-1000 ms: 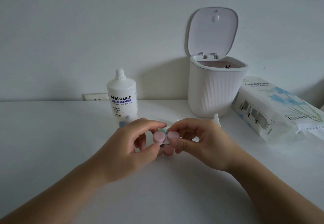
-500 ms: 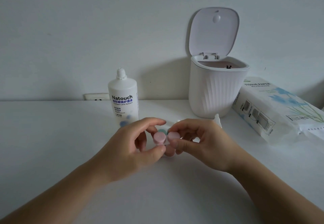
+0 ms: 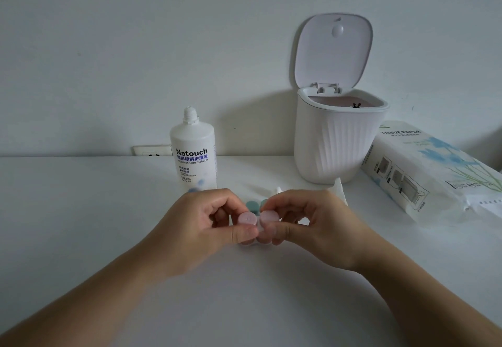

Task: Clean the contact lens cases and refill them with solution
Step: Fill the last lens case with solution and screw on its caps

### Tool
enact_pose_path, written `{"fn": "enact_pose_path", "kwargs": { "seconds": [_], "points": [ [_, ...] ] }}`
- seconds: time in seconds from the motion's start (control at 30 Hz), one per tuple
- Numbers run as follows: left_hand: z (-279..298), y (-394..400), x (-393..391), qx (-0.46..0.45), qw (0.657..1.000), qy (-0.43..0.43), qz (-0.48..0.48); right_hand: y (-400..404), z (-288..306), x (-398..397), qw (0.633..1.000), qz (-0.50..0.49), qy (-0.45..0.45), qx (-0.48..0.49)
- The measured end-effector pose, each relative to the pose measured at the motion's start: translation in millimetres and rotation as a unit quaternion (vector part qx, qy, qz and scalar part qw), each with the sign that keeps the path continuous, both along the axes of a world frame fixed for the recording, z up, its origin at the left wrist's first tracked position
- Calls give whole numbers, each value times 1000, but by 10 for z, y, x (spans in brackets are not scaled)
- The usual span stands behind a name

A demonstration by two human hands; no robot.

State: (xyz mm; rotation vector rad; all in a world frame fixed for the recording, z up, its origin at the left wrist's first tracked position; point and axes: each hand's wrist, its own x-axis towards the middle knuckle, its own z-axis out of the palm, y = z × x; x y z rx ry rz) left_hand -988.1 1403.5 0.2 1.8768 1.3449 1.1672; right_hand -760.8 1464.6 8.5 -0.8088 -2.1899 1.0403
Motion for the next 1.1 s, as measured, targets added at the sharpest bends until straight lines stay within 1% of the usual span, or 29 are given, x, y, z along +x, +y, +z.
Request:
{"fn": "enact_pose_path", "kwargs": {
  "seconds": [0.2, 0.37, 0.5, 0.6, 0.7, 0.83, 0.97, 1.1],
  "points": [
    [-20, -5, -12, -36, 999, -23, -22, 8, -14, 9, 1000, 16, -2, -19],
    [-47, 2, -12, -65, 997, -30, -20, 14, -21, 12, 999, 29, -13, -40],
    [-55, -10, -27, -92, 994, -43, -49, 10, -13, 24, 998, 47, -31, -41],
    [-59, -12, -56, -116, 990, -35, -69, 10, -11, 35, 996, 58, -43, -47],
    [-57, -7, -74, -128, 987, -7, -94, 10, -5, 42, 994, 56, -53, -71],
    [-75, 13, -109, -120, 986, 55, -101, 60, 0, 75, 997, 35, -59, -34],
    [-112, 51, -135, -71, 983, 137, -104, 179, -64, 105, 998, -58, -15, -2],
    [-140, 71, -151, -56, 973, 201, -102, 288, -189, 81, 988, -152, 13, 38]
  ]
}}
